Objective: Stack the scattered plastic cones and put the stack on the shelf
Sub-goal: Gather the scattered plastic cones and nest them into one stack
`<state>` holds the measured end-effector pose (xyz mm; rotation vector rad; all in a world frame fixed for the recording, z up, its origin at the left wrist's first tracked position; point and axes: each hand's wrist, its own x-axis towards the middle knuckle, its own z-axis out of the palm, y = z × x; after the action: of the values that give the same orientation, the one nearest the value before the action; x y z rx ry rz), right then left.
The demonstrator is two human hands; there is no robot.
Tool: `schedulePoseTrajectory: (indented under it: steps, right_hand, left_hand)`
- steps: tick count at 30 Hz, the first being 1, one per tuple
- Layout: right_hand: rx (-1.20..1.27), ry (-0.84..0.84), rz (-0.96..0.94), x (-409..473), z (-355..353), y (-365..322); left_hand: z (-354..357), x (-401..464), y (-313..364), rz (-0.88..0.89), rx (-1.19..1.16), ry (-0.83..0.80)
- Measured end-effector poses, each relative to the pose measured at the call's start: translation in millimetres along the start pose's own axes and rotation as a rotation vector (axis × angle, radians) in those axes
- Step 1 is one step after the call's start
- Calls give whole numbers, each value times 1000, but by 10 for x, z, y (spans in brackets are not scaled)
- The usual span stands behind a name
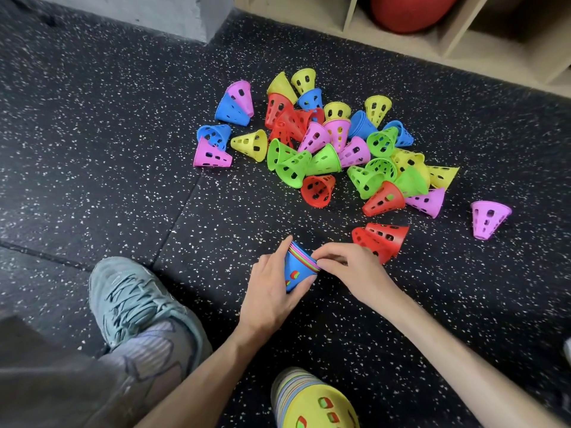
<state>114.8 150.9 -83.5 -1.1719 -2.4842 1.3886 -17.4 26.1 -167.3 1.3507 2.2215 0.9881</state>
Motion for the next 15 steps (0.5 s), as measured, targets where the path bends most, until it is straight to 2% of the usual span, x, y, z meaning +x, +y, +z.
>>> schedulePoseTrajectory:
  steps: [12,15]
  right_hand:
    - [62,6,29,-89,38,105]
    - [11,84,14,-25,-125,111]
  left_hand:
    - [-25,-11,41,-81,-70,-6]
    - [-17,-7,14,-115,-98,0]
